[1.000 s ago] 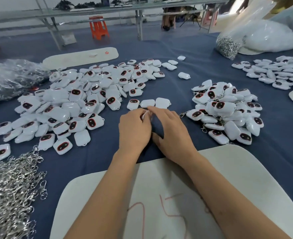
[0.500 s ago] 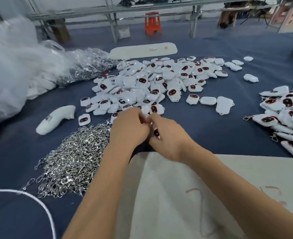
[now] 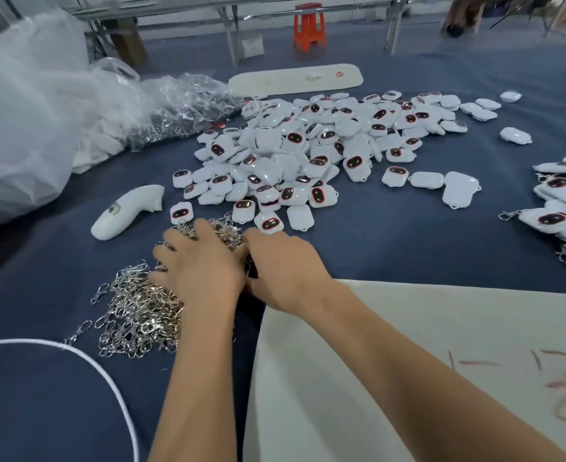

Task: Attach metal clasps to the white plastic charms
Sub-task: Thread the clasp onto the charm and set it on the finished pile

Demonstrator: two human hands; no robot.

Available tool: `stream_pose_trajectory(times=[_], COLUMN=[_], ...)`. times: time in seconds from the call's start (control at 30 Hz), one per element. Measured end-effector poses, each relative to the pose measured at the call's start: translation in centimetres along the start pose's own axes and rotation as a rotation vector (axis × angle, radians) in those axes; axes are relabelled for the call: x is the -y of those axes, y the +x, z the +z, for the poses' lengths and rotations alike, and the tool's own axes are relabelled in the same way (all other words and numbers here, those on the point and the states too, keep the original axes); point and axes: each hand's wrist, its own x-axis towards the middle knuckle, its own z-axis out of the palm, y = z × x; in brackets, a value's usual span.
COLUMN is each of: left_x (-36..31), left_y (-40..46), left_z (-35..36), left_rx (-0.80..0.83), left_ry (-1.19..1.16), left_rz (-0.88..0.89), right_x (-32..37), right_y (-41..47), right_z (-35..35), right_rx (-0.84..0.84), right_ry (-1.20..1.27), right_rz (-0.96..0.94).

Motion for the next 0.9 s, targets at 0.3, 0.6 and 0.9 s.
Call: stream_pose_trajectory(times=[0.3,0.6,0.9], left_x=[-4.6,-7.1,-9.1], left_y=[-0.3,0.1,-1.1], left_z=[0.0,-1.6,-2.8], left_rx=[0.072,0.242,-0.059], left_ry=[-0.194,-0.286,-0.174], left_rz=[0.287,0.359,0.256], right_x=[-3.2,-8.4,-13.0], right_y=[-0.3,-1.3,-4.2], right_z=[-2.2,-4.1,-5.1], right_rx=[-0.082,-0.147,-0.242], right_ry=[0.04,0.242,0.498], right_rz=[0.091,0.142,0.167])
